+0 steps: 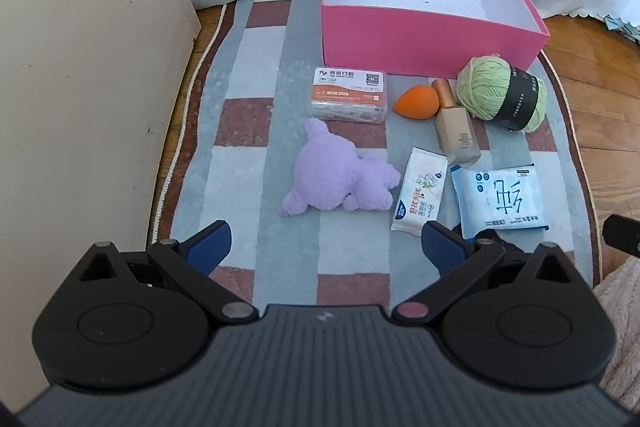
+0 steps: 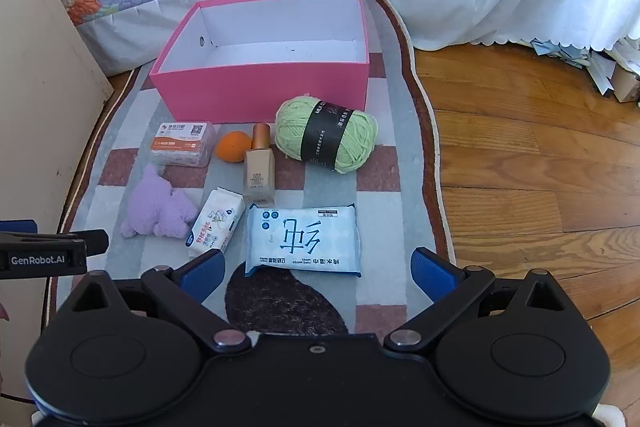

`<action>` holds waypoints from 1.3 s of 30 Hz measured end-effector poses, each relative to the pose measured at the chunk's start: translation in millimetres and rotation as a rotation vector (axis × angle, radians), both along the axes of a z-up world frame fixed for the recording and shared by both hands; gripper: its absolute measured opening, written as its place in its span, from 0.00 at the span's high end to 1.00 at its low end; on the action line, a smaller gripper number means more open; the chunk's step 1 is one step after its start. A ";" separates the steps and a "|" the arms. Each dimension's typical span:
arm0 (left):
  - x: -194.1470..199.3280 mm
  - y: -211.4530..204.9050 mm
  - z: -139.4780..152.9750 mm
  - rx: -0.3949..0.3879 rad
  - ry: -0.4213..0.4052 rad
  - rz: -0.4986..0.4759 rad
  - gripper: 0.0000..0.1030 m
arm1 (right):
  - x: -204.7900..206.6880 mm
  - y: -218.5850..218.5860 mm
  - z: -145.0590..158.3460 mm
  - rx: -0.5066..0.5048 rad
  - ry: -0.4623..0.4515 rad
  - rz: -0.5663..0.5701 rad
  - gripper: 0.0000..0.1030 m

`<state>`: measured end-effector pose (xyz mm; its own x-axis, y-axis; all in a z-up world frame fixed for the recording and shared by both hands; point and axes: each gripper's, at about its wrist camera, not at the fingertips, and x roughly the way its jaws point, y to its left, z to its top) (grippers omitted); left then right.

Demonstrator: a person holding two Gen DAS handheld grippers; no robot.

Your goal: Organize objects

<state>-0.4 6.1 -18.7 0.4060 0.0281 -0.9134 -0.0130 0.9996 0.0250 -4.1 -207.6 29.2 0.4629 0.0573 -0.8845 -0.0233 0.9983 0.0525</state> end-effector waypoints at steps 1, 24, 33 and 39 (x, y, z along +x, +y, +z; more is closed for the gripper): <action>0.1 -0.3 -0.3 0.001 0.000 0.001 0.00 | 0.1 0.3 -0.1 -0.001 0.001 0.000 0.02; -2.1 -0.9 0.2 0.021 -0.005 0.004 0.00 | -0.4 -1.5 -4.8 -0.012 0.015 -0.012 0.02; -1.5 1.8 0.9 0.006 -0.001 0.015 0.00 | -1.3 0.2 -7.4 -0.010 0.025 -0.012 0.02; -1.3 1.8 1.0 0.005 0.002 0.015 0.00 | -0.7 0.1 -8.1 -0.010 0.030 -0.012 0.02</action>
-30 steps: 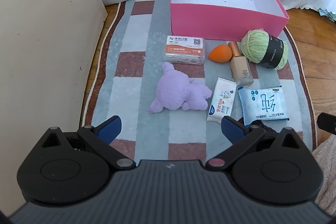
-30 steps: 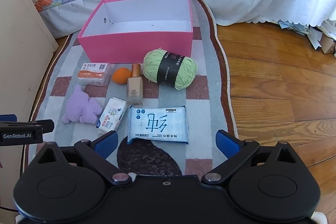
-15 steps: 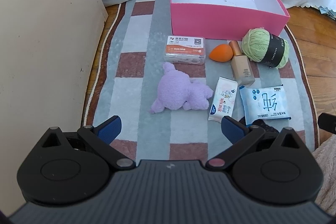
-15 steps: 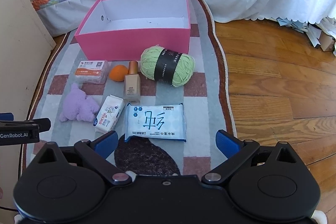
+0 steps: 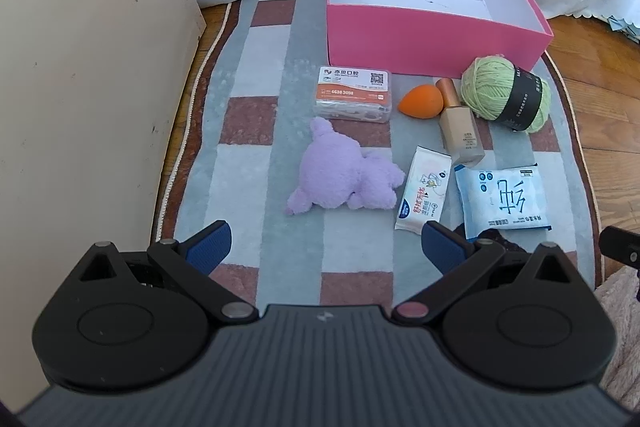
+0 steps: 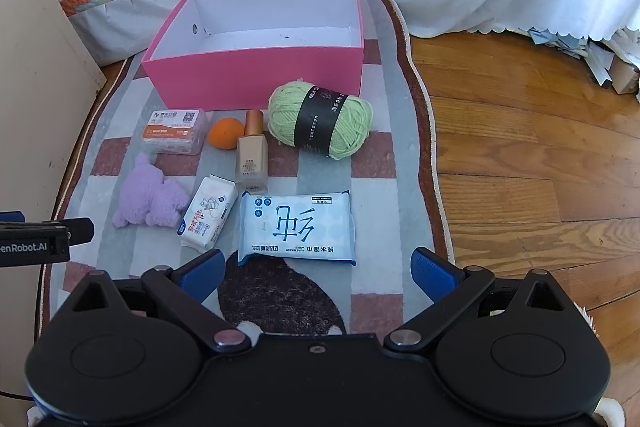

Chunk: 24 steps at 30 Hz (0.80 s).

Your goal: Organize objects

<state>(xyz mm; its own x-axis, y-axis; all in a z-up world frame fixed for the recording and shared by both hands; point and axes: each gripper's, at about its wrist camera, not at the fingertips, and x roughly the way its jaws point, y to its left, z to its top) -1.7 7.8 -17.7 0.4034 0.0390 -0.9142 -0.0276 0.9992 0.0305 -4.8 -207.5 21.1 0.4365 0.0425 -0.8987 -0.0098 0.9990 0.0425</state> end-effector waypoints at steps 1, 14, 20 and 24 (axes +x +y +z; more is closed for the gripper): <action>0.0 -0.2 0.2 0.000 0.001 0.000 0.00 | -0.5 0.3 0.0 -0.001 0.001 0.001 0.02; -2.1 -5.7 4.3 0.004 -0.006 -0.014 0.00 | -2.3 -0.7 0.0 -0.005 0.004 0.000 0.02; -3.3 -8.7 6.4 0.003 -0.008 -0.021 0.00 | -2.5 -0.5 -1.0 -0.005 0.007 0.002 0.02; -3.3 -10.1 6.7 0.007 -0.006 -0.026 0.00 | -1.7 -2.4 -4.0 -0.003 0.015 -0.005 0.02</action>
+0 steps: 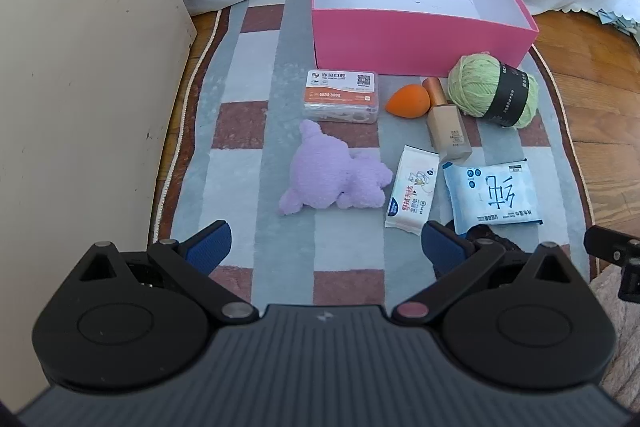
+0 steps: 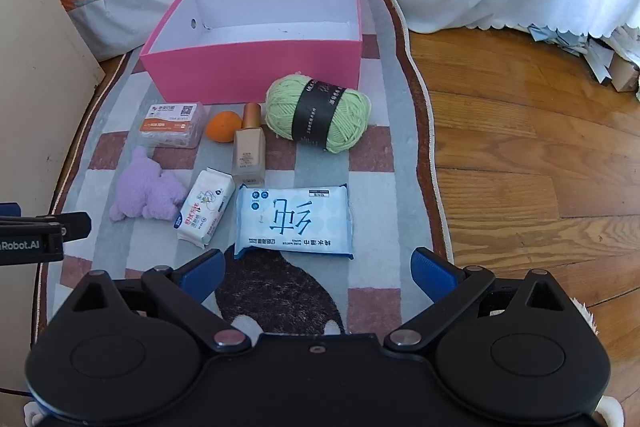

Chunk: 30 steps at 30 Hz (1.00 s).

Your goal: Organize objects

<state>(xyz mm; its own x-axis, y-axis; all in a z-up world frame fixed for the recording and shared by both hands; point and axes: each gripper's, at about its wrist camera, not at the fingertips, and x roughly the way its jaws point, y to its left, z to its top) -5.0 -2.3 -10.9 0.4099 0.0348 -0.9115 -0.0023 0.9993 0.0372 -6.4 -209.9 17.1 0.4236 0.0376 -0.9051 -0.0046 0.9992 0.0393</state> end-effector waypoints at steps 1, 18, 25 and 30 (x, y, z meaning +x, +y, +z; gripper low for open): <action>0.0 -0.9 0.1 0.001 0.001 -0.002 0.00 | 0.2 -1.2 -1.1 0.002 0.002 -0.003 0.02; 22.2 -31.0 43.9 -0.120 -0.006 -0.155 0.00 | -29.0 -17.8 52.5 -0.102 -0.357 0.161 0.02; 42.5 -54.9 38.3 -0.113 -0.057 -0.220 0.00 | -12.7 -17.2 39.0 -0.057 -0.438 0.357 0.03; 56.8 -66.6 17.0 -0.187 -0.039 -0.226 0.00 | 22.5 -24.4 7.6 0.104 -0.305 0.399 0.03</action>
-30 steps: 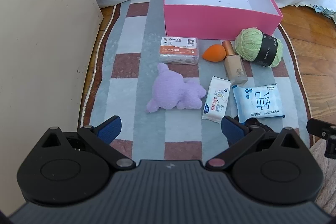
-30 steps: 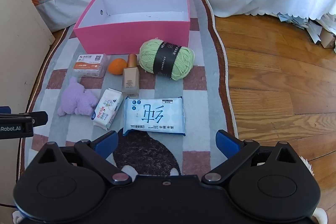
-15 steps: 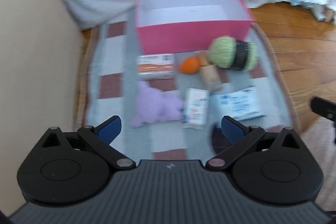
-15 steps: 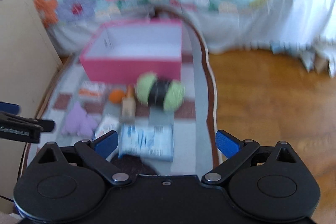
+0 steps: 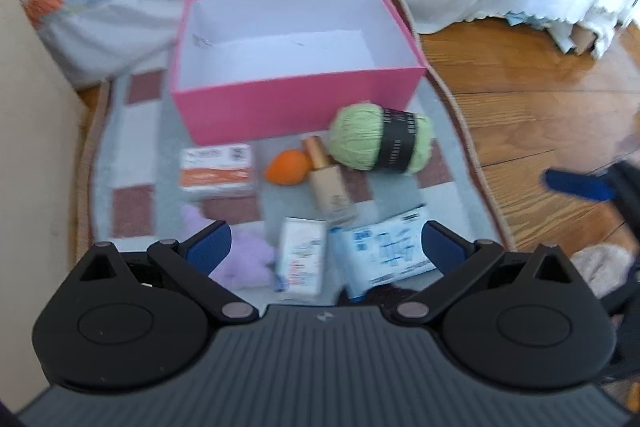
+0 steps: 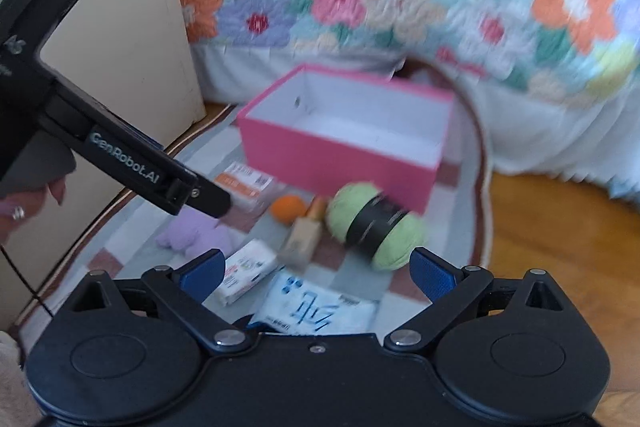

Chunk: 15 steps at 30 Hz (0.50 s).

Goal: Organize objects
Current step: 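Lower the left tool onto the blue-and-white wipe pack and close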

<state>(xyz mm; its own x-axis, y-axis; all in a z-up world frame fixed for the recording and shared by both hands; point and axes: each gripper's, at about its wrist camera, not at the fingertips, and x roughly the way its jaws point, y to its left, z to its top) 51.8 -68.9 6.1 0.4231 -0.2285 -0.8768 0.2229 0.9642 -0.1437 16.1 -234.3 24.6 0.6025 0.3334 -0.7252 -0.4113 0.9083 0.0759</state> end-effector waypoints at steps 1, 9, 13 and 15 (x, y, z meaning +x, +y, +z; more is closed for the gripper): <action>3.1 -0.6 -5.3 -0.035 0.015 0.004 0.00 | 8.1 -2.9 -5.8 0.010 0.034 -0.013 0.03; 17.0 -15.7 -53.5 -0.071 0.057 0.056 0.04 | 43.1 -48.7 -70.2 0.281 0.326 -0.187 0.13; 23.6 -18.7 -71.1 -0.075 0.085 0.075 0.11 | 44.5 -51.8 -107.8 0.299 0.422 -0.290 0.17; 24.9 -20.5 -80.3 -0.075 0.106 0.072 0.15 | 45.0 -56.8 -120.2 0.319 0.463 -0.329 0.23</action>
<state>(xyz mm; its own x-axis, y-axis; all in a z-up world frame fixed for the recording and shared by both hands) 76.7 -89.3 -74.2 0.3469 -0.2671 -0.8991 0.1333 0.9629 -0.2346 61.0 -291.1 -95.6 0.3583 0.4266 -0.8305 0.0246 0.8849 0.4651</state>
